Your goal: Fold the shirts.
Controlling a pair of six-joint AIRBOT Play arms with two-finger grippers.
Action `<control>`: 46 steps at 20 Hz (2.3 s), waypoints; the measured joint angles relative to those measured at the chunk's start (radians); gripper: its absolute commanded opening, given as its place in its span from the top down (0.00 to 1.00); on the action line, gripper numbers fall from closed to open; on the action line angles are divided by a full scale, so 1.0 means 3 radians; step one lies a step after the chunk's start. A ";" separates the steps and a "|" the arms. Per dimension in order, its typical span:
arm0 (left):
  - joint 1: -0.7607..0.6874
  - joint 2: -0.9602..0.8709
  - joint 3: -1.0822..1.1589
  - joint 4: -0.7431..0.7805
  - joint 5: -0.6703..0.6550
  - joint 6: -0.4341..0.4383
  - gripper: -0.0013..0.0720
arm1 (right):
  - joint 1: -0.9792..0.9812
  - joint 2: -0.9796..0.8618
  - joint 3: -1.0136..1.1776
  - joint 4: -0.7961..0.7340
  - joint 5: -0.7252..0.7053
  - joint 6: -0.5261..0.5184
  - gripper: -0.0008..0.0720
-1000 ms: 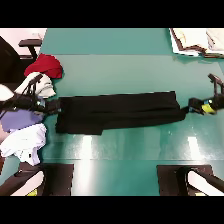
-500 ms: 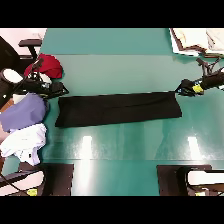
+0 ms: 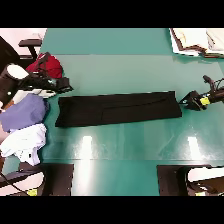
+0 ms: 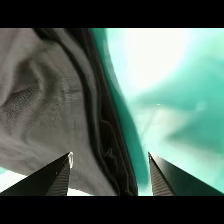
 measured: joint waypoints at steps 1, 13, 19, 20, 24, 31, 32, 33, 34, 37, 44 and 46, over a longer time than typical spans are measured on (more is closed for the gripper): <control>-0.0130 -0.0019 0.0003 -0.0009 0.0093 -0.0022 0.95 | 0.0013 -0.0064 -0.0019 0.0116 0.0024 -0.0022 0.26; -0.1307 -0.1077 0.0787 -0.0065 0.0267 -0.0197 0.95 | 0.0439 0.0276 0.0566 0.0420 0.0195 -0.0046 0.97; -0.1603 -0.1807 0.1460 -0.0072 0.0106 -0.0314 0.95 | 0.0893 0.0795 0.1094 0.0866 0.0284 0.0099 0.97; -0.1631 -0.1881 0.1509 -0.0081 0.0100 -0.0326 0.95 | 0.0993 0.0832 0.1184 0.0916 0.0284 0.0141 0.97; -0.1694 -0.2046 0.1600 -0.0145 0.0084 -0.0357 0.95 | 0.1387 0.0902 0.1442 0.1002 0.0244 0.0226 0.97; -0.1465 -0.1839 0.1634 -0.0104 -0.0095 -0.0366 0.95 | 0.1994 0.0927 0.1560 0.1039 0.0111 0.0261 0.97; -0.1350 -0.1704 0.1634 -0.0058 -0.0191 -0.0360 0.95 | 0.2088 0.0926 0.1565 0.1043 0.0072 0.0262 0.97; -0.1218 -0.1546 0.1638 0.0008 -0.0220 -0.0356 0.95 | 0.2214 0.0916 0.1569 0.1049 0.0014 0.0262 0.97; -0.1078 -0.1372 0.1639 0.0079 -0.0263 -0.0350 0.95 | 0.2352 0.0889 0.1570 0.1050 -0.0051 0.0262 0.97; -0.0618 -0.0782 0.1640 0.0346 -0.0340 -0.0299 0.95 | 0.2902 0.0690 0.1574 0.1059 -0.0373 0.0198 0.97; 0.0193 0.0168 0.1640 0.0855 -0.0487 -0.0256 0.95 | 0.3923 -0.0188 0.2033 0.1010 -0.0896 -0.0060 0.51; 0.0291 0.0256 0.1638 0.0900 -0.0556 -0.0253 0.95 | 0.3928 -0.0329 0.2158 0.0913 -0.0738 -0.0064 0.51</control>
